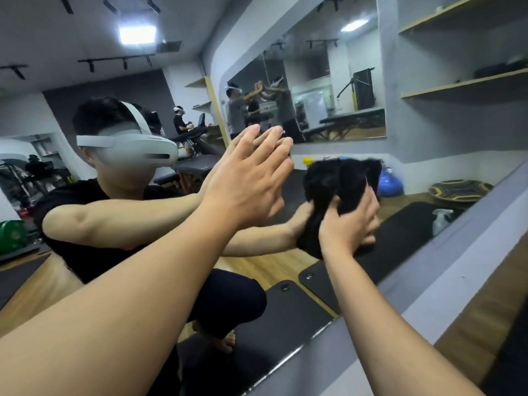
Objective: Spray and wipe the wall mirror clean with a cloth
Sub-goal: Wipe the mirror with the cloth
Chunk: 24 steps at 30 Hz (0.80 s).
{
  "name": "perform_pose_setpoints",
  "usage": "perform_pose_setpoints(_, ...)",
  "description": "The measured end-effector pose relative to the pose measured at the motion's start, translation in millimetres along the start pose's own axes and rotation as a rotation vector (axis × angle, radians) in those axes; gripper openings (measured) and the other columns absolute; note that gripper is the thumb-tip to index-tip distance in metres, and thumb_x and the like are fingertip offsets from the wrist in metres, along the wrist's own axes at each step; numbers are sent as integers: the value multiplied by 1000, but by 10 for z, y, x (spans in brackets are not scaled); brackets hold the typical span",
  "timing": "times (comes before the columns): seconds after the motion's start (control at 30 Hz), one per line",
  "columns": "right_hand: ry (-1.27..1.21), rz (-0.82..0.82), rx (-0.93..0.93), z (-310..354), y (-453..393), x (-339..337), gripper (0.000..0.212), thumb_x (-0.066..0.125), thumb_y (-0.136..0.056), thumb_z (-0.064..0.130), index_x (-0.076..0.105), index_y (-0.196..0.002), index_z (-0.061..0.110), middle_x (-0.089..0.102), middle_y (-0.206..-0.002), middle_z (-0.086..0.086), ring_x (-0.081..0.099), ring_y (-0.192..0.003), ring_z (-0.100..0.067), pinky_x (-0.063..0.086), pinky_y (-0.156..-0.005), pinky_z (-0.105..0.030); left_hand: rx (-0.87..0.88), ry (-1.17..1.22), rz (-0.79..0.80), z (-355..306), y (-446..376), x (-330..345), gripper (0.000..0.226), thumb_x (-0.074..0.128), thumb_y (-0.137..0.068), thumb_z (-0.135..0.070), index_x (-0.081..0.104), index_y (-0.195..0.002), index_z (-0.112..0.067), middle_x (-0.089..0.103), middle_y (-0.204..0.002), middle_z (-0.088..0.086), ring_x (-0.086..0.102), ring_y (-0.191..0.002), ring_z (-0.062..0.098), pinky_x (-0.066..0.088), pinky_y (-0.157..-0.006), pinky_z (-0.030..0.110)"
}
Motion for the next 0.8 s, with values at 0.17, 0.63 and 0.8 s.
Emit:
perform_pose_setpoints(0.17,84,55,471,-857,199,-106,71,47,-100,55,24,-158,20,24,-162,0,29,-139,-37,22,-113,-52,21,-5,-17,-7,5,13,58,33,-92,-44,57,-130,-6,46,-156,17,35,-150,40,19,-123,59)
perform_pose_setpoints(0.63,118,132,-500,1238,-39,97,66,62,-89,34,37,-150,39,29,-160,11,33,-136,-30,28,-104,-51,-8,51,-29,-6,-23,30,52,38,-96,-43,58,-123,-3,54,-144,23,36,-148,41,20,-123,60)
perform_pose_setpoints(0.8,48,51,-465,605,-397,42,69,57,-85,43,35,-151,43,34,-159,12,35,-138,-25,29,-105,-46,-54,-9,-49,-34,-106,-36,46,37,-89,-36,59,-112,-3,57,-136,21,49,-136,41,27,-118,59)
Point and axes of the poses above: each hand's wrist, its own y-axis away from the middle knuckle, its own x-axis out of the palm, z = x × y, the point moved 9 cm from there along -y, towards the middle knuckle
